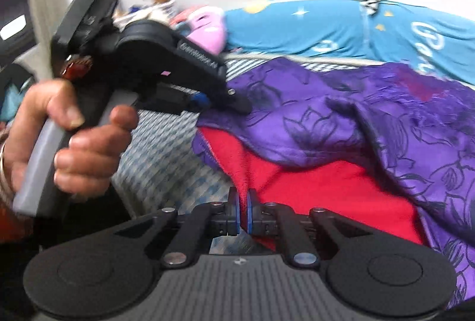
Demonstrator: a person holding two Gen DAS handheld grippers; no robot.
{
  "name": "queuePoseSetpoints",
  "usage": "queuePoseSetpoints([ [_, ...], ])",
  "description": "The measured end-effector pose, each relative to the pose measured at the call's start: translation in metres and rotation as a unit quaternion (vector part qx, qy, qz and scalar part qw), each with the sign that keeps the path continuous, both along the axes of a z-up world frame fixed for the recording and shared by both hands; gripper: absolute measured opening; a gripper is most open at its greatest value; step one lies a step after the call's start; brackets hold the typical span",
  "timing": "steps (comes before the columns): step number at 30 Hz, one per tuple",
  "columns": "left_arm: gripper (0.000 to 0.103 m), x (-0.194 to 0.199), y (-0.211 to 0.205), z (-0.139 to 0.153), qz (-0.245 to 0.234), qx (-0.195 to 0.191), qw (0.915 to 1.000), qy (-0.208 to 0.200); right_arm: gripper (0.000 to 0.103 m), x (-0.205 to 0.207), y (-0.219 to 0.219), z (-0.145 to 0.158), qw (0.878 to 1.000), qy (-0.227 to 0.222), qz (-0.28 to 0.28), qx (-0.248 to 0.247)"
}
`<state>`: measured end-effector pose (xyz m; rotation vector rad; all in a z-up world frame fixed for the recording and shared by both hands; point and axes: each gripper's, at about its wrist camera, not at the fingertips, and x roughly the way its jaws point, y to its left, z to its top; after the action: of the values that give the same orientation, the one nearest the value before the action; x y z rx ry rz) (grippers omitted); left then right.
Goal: Fold clothes
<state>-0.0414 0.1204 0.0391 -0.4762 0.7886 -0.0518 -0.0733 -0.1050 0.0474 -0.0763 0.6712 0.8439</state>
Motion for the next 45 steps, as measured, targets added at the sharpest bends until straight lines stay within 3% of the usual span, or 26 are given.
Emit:
queuePoseSetpoints([
  [8,0.013,-0.035,0.000,-0.016,-0.006,0.037,0.9986,0.038,0.010,-0.019,0.001,-0.005,0.997,0.041,0.070,-0.009],
  [13,0.034,-0.051,0.007,-0.014,0.012,0.035,0.9991,0.020,0.010,-0.024,-0.002,-0.004,0.996,0.042,0.078,-0.009],
  [16,0.044,-0.055,0.009,-0.009,0.016,0.026,0.9995,-0.001,0.010,-0.025,-0.009,-0.004,0.998,0.037,0.042,-0.017],
  [22,0.054,-0.054,-0.001,-0.006,-0.001,0.029,0.9993,-0.024,0.017,-0.025,-0.038,-0.005,0.998,0.021,-0.057,-0.020],
  [24,0.058,-0.053,-0.006,-0.005,-0.007,0.029,0.9992,-0.028,0.024,-0.019,-0.049,-0.004,0.995,0.013,-0.097,-0.021],
  [30,0.073,-0.048,-0.015,-0.005,-0.007,0.032,0.9989,-0.034,0.031,-0.010,-0.081,0.000,0.979,-0.004,-0.203,-0.032],
  [39,0.084,-0.044,-0.015,-0.007,0.014,0.032,0.9988,-0.033,0.040,0.002,-0.089,-0.012,0.964,-0.021,-0.254,-0.076],
  [45,0.085,-0.041,-0.013,-0.010,0.020,0.037,0.9988,-0.024,0.040,0.021,-0.087,-0.025,0.959,-0.017,-0.270,-0.091],
])
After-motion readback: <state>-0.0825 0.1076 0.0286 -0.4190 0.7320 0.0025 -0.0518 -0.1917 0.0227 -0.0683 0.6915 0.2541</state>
